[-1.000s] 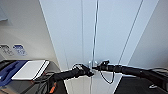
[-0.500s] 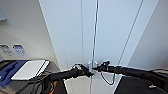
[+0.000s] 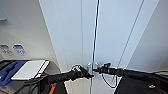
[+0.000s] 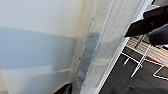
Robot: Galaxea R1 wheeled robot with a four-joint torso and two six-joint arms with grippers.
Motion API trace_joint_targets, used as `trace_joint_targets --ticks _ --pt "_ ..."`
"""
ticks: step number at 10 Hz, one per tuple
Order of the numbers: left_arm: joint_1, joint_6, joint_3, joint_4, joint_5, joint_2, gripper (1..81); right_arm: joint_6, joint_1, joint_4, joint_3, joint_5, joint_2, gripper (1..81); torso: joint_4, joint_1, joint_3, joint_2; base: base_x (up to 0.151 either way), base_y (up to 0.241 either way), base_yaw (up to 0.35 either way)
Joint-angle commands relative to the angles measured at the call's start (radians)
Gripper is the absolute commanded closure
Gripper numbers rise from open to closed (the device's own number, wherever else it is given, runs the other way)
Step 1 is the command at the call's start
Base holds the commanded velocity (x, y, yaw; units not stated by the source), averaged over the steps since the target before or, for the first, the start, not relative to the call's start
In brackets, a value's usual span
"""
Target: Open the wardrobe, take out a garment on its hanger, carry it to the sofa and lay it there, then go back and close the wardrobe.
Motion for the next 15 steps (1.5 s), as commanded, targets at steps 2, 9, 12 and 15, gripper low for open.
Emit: trace_joint_targets --ticks 2,9,12,15 --pt "-0.115 0.004 0.204 -0.005 -0.047 0.009 1.0 0.012 0.079 0.004 0.169 -0.104 0.015 1.0 0.0 0.0 0.0 0.0 0.0 0.0 0.0" --pt "-0.106 0.003 0.296 -0.008 -0.052 -0.031 1.0 0.015 0.039 -0.053 0.294 -0.093 -0.042 1.0 0.0 0.0 0.0 0.0 0.0 0.0 0.0" --pt "-0.099 0.003 0.354 -0.011 -0.05 -0.06 1.0 0.015 0.014 -0.068 0.334 -0.076 -0.079 1.0 0.0 0.001 0.0 0.0 0.0 0.0 0.0" --pt "-0.083 0.003 0.4 -0.013 -0.046 -0.09 1.0 0.015 -0.009 -0.073 0.358 -0.073 -0.097 1.0 0.0 0.001 0.0 0.0 0.0 0.0 0.0"
